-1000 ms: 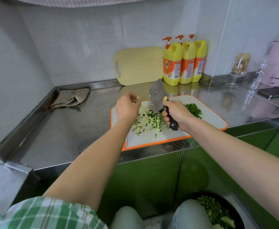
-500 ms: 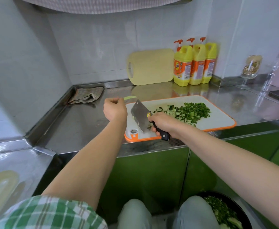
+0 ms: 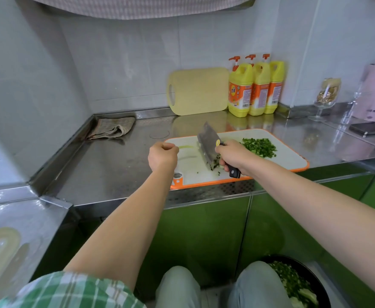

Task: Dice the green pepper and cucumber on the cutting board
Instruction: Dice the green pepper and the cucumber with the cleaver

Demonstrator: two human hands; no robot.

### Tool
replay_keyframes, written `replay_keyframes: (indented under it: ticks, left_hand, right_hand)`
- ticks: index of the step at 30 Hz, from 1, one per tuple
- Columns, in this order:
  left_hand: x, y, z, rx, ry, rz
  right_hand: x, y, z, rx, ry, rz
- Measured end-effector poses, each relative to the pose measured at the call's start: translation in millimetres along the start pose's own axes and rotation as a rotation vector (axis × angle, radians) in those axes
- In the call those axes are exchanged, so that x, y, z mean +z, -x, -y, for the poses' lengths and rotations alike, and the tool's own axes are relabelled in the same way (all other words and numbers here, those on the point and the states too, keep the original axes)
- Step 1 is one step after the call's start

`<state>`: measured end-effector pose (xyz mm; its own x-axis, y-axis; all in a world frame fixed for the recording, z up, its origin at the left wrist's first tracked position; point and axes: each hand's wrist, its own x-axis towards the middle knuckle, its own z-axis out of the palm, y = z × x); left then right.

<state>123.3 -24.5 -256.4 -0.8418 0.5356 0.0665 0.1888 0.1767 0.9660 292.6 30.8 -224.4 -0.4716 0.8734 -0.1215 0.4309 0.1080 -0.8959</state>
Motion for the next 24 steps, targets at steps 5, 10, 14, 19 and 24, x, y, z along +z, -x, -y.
replay_keyframes:
  ticks: [5, 10, 14, 19, 24]
  left_hand:
    - [-5, -5, 8, 0.082, -0.266, 0.086]
    - [-2, -11, 23, 0.158, -0.440, 0.125]
    - [2, -19, 26, 0.236, -0.486, 0.145]
    - [5, -23, 33, 0.326, -0.490, 0.126]
    - [10, -26, 40, 0.351, -0.447, 0.122]
  right_hand:
    - [3, -2, 7, -0.066, 0.042, -0.038]
    - [14, -8, 6, -0.095, 0.228, -0.027]
    - [18, -16, 9, -0.058, 0.350, 0.002]
    - [13, -27, 16, -0.058, 0.464, -0.013]
    - [17, -27, 19, -0.134, 0.528, -0.005]
